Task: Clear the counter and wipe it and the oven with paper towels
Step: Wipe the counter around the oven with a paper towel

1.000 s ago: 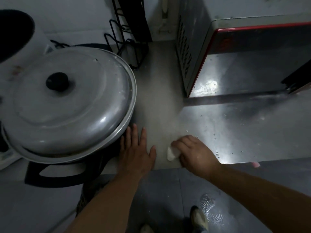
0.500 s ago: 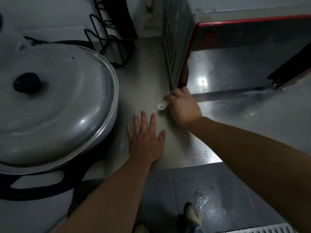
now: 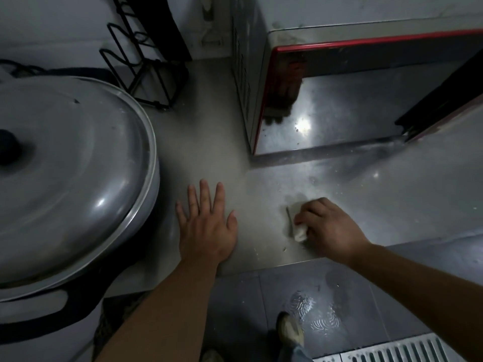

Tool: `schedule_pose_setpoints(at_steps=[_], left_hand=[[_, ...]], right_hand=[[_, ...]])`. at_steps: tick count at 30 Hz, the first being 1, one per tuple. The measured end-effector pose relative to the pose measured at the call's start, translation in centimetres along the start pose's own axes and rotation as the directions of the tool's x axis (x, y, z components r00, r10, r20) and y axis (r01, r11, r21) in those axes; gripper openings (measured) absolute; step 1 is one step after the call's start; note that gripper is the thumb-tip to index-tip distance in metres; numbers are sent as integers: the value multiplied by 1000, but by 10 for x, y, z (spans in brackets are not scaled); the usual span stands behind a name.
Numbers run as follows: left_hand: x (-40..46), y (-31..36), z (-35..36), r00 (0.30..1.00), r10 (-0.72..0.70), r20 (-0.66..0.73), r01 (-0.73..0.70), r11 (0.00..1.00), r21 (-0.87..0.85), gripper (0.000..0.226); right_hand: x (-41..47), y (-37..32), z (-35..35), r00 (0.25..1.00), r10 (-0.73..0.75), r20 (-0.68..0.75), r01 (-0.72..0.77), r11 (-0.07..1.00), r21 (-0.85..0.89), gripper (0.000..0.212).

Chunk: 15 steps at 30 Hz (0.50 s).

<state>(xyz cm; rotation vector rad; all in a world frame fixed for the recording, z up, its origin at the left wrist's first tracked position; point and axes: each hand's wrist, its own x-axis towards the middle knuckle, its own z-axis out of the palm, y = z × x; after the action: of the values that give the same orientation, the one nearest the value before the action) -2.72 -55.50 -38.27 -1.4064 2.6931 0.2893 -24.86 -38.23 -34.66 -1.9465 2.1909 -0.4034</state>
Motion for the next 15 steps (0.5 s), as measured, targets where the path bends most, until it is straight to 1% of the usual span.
schedule_pose_setpoints(at_steps=[2,3,5,6,7,9,10,12,14,15], left_hand=[[0,0,0,1000,2,-7,-2,1000,2,72],[0,0,0,1000,3,-1,-3,1000,0,72],[-1,1,-1,1000,-2,15,2,1000,-3,74],[-1,2,-2,1000,-5,19,5,1000,-3,75],[-1,2,-2,1000,-7,17,7,1000,-4,76],[-1,1,-3,1000,-4,-23,4,1000,-20,73],[-2,0,-2,998,-3,-62,0,999,-42,70],[-5,0,2,987,-22,-157,3,993,-121,63],[-9,0,5,963,-93,-253,42,979,-200,58],[-10,1,6,946,-147,-289,84,972,-221,56]], right_hand=[[19,4,-10,987,143,-72,-138,988,62,31],[33,4,-14,961,246,-124,-234,967,102,33],[64,1,-17,879,431,-203,-403,900,166,27],[78,-2,-16,848,479,-226,-445,876,187,25],[91,-10,-14,838,493,-236,-452,868,206,27],[106,-33,-5,864,456,-214,-406,882,240,30],[108,-45,4,891,411,-193,-363,900,240,31],[107,-69,23,948,296,-121,-270,944,188,30],[104,-82,36,973,217,-75,-206,970,132,26],[103,-81,39,975,205,-88,-194,974,113,25]])
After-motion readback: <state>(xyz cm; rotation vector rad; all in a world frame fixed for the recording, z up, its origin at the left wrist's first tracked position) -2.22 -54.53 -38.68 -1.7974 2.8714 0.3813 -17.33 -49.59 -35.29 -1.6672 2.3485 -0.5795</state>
